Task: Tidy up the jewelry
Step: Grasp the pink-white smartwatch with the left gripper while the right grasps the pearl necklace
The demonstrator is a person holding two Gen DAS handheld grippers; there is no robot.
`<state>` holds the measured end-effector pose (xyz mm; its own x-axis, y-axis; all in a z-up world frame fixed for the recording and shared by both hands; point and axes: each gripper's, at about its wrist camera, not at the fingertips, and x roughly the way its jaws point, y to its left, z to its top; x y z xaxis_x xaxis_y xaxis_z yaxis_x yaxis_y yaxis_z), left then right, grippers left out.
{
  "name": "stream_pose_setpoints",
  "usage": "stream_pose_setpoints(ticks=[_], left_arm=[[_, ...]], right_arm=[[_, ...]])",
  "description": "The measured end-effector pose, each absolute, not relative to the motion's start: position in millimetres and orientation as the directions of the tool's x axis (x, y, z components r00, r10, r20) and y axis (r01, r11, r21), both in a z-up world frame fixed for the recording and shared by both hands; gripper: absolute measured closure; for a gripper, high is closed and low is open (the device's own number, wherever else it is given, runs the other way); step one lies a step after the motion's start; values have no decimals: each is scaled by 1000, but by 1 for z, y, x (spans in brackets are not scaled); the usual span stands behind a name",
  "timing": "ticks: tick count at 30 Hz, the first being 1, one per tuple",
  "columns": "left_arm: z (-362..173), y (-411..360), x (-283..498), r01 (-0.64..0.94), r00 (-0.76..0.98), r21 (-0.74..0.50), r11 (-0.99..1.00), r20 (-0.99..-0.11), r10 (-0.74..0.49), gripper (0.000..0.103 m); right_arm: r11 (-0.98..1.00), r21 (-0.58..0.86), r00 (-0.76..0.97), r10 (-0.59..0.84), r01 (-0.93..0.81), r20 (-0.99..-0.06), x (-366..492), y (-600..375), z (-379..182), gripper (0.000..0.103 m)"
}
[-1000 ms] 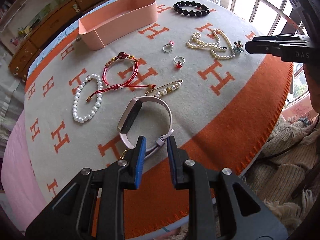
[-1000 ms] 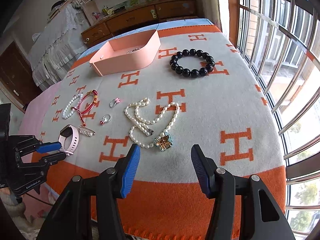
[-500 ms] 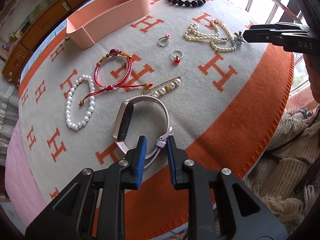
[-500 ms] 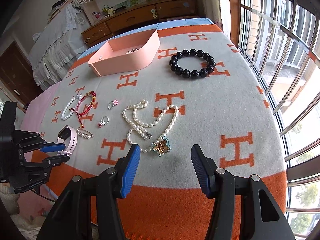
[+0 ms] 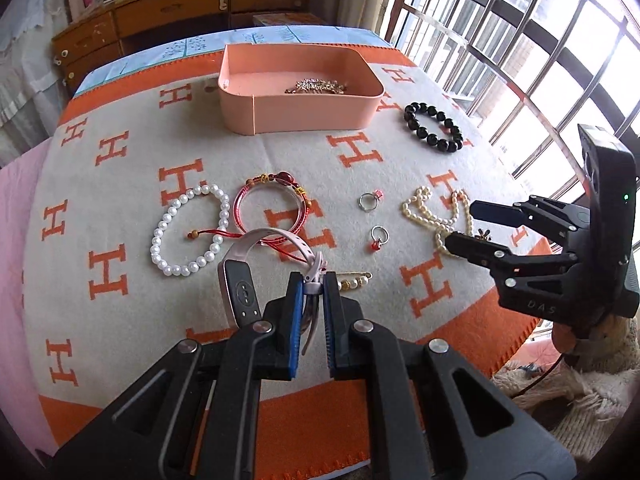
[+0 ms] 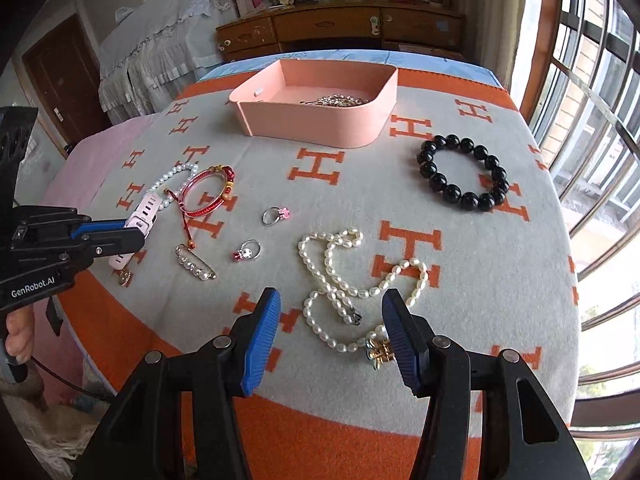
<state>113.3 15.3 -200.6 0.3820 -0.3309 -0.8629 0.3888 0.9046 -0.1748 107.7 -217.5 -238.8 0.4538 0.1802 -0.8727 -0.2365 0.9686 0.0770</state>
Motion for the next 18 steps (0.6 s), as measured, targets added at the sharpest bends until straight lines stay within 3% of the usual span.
stream_pose_setpoints(ticks=[3, 5, 10, 13, 18], left_arm=[[-199, 20, 113, 374, 382, -186, 908, -862, -334, 96], [-201, 23, 112, 365, 382, -190, 912, -862, -332, 96], [-204, 31, 110, 344, 377, -226, 911, -855, -355, 96], [-204, 33, 110, 341, 378, -228, 912, -855, -355, 96], [-197, 35, 113, 339, 382, -235, 911, -851, -362, 96]], right_arm=[[952, 29, 440, 168, -306, -882, 124, -202, -244, 54], [945, 11, 403, 151, -328, -903, 135, -196, -253, 69], [918, -24, 377, 139, -395, -916, 147, -188, -261, 77], [909, -39, 372, 130, -415, -919, 147, -182, -263, 95], [926, -9, 350, 134, -377, -927, 150, -190, -259, 98]])
